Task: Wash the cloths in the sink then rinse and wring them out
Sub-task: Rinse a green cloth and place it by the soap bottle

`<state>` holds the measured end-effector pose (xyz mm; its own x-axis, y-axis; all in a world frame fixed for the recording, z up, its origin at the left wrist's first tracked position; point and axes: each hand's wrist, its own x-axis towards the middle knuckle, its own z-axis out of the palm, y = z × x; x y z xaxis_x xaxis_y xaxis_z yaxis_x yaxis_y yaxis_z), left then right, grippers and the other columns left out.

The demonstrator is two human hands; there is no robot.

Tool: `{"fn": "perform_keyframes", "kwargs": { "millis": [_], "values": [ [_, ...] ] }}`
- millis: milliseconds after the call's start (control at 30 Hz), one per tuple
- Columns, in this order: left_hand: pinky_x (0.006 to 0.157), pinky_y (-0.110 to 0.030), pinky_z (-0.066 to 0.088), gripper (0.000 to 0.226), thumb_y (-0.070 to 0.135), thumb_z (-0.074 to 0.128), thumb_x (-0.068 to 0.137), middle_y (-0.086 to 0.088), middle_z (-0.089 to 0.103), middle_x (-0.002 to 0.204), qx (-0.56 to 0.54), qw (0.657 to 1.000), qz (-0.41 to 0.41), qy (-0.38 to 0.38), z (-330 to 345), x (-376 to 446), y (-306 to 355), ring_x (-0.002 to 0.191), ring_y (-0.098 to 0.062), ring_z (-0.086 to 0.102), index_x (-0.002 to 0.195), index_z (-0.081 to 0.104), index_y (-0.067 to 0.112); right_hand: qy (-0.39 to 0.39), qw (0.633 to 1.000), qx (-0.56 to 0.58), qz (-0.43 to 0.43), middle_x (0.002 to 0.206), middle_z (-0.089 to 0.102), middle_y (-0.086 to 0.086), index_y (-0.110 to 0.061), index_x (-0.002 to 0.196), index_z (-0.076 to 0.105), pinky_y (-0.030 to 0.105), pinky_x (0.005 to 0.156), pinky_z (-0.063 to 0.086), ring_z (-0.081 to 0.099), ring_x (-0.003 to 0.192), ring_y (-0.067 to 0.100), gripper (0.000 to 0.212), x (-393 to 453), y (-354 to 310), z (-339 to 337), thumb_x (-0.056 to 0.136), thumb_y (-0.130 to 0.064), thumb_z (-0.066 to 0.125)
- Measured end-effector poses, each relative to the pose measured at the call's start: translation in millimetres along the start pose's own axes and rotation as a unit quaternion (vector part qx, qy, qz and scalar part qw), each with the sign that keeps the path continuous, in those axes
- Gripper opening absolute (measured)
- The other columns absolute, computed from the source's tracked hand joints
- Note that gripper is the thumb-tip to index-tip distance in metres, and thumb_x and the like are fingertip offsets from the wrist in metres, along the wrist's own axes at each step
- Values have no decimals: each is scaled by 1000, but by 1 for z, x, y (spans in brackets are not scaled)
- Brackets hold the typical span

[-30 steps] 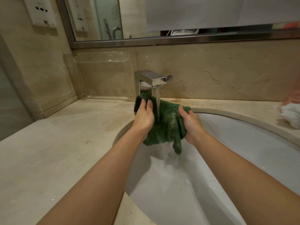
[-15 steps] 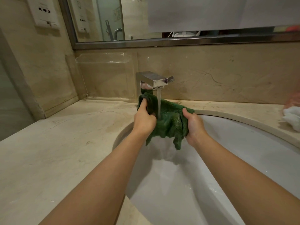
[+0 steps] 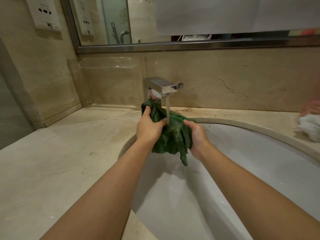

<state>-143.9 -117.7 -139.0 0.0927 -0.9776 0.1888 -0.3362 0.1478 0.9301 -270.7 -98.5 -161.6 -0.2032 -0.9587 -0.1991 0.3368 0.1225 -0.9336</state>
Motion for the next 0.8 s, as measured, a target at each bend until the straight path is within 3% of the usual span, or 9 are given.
{"fn": "perform_keyframes", "kwargs": {
  "millis": [133, 200, 300, 400, 467, 533, 600, 633, 800],
  "values": [
    [103, -44, 41, 58, 23, 49, 100, -4, 48, 143, 92, 994, 37, 36, 2, -3, 2, 129, -27, 46, 151, 24, 31, -34, 999, 7, 16, 101, 70, 11, -11, 99, 66, 38, 81, 52, 66, 95, 27, 31, -8, 1, 5, 101, -30, 41],
    [102, -45, 43, 51, 23, 42, 102, -6, 51, 139, 89, 994, 52, 47, 2, -3, 1, 126, -28, 49, 150, 27, 34, -40, 999, 7, 21, 105, 69, 12, -10, 109, 63, 43, 90, 51, 65, 99, 29, 30, -9, 1, 8, 101, -28, 42],
    [99, -43, 46, 46, 22, 37, 104, -7, 55, 134, 89, 992, 56, 69, 0, -1, 1, 121, -29, 52, 148, 31, 32, -37, 999, -2, 14, 125, 58, 15, -10, 148, 29, 49, 98, 48, 60, 110, 32, 53, -5, 2, 8, 98, -16, 47],
    [95, -40, 46, 42, 24, 36, 104, -7, 57, 131, 98, 989, 66, 90, -1, -2, 2, 119, -29, 54, 146, 35, 30, -48, 999, -10, 12, 132, 49, 15, -14, 154, 7, 52, 103, 44, 54, 119, 32, 71, -6, 0, 10, 96, -3, 45],
    [96, -39, 45, 42, 24, 36, 104, -7, 57, 130, 79, 989, 75, 103, -2, -4, 3, 119, -28, 54, 146, 37, 29, -49, 999, -12, 7, 133, 51, 15, -13, 154, 11, 52, 104, 43, 53, 121, 33, 71, -4, 0, 11, 95, -2, 49],
    [98, -37, 44, 42, 24, 37, 104, -5, 57, 132, 64, 988, 80, 117, -3, -5, 5, 120, -25, 54, 147, 36, 28, -36, 998, -41, -9, 120, 59, 9, -7, 146, 30, 46, 100, 48, 58, 115, 30, 58, -4, 2, 10, 95, -6, 55],
    [97, -34, 43, 42, 23, 37, 104, -3, 57, 132, 60, 985, 84, 137, -3, -7, 7, 119, -23, 54, 146, 38, 27, -30, 993, -112, -32, 108, 65, 6, -9, 119, 55, 40, 93, 52, 62, 110, 26, 25, -4, 7, 10, 95, -17, 58],
    [97, -33, 42, 42, 22, 38, 104, -3, 58, 132, 53, 985, 84, 144, -4, -7, 7, 120, -23, 54, 146, 38, 26, -29, 989, -138, -42, 106, 67, 7, -12, 106, 58, 39, 90, 54, 63, 108, 25, 14, -6, 10, 10, 96, -22, 58],
    [105, -34, 39, 41, 16, 39, 104, -3, 54, 137, -18, 984, 60, 166, -7, -4, 9, 126, -21, 50, 144, 42, 19, 28, 981, -179, -76, 90, 67, 2, -19, 87, 60, 31, 74, 56, 66, 91, 21, 20, -6, 12, 17, 93, -38, 58]
  ]
}}
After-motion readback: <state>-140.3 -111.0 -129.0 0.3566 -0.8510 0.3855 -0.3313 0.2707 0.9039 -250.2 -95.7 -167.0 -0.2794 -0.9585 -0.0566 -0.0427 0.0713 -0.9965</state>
